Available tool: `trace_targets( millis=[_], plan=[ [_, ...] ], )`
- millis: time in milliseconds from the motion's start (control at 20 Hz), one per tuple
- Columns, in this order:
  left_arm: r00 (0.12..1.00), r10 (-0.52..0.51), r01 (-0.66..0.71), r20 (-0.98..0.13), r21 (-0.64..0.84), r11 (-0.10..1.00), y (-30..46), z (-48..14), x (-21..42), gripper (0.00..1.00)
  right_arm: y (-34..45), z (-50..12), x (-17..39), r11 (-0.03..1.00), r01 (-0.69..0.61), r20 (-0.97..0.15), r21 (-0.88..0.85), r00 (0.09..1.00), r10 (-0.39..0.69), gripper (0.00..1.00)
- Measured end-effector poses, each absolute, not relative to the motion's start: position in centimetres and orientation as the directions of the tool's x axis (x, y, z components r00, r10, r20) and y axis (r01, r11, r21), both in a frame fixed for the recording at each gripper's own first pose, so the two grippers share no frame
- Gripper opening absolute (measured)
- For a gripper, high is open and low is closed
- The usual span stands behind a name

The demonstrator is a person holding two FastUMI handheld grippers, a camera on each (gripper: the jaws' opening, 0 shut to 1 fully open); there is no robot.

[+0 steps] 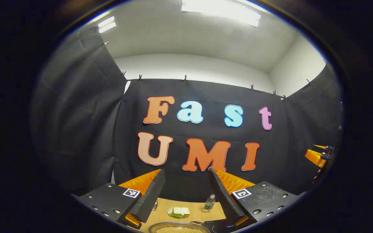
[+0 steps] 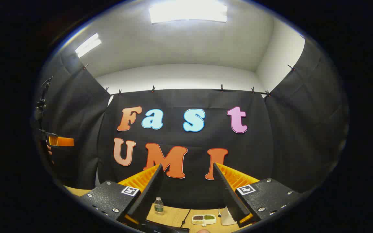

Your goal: First push the handle of the pot to place it horizontally, then grasp the pot with both hands and set it on the induction cooktop.

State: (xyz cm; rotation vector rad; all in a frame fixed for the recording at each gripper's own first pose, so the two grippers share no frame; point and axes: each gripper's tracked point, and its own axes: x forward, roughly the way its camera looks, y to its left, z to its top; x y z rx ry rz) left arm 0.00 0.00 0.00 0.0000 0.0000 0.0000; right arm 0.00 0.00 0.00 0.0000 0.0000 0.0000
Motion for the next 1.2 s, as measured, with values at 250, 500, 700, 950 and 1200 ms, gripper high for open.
trace_targets(
  millis=[250,500,700,950,1200],
  plan=[
    [1.000,0.006,-0.006,0.021,0.010,1.000,0.3,-0.2,-0.3,0.87,0.8,0.2,0.0,1.000,-0.019,0.017,-0.010,1.000,0.020,0.94],
    [0.999,-0.018,0.019,0.046,-0.009,1.000,-0.4,0.3,-0.9,0.87,1.0,0.0,0.1,0.999,-0.019,0.025,-0.035,1.000,0.019,0.95],
    [0.997,-0.022,0.021,0.069,0.009,1.000,-0.9,0.7,-1.4,0.87,1.3,0.3,-0.1,0.999,-0.028,0.029,-0.030,0.999,0.029,0.94],
    [0.998,-0.013,0.012,0.061,0.021,1.000,-0.7,-0.4,-1.4,0.87,1.3,0.5,-0.5,0.999,-0.030,0.043,-0.034,0.999,0.031,0.94],
    [0.999,-0.045,0.045,-0.010,0.005,0.999,-0.9,-3.4,-1.1,0.87,1.4,-0.3,-0.8,0.998,-0.030,0.029,-0.047,0.999,0.031,0.94]
  ],
)
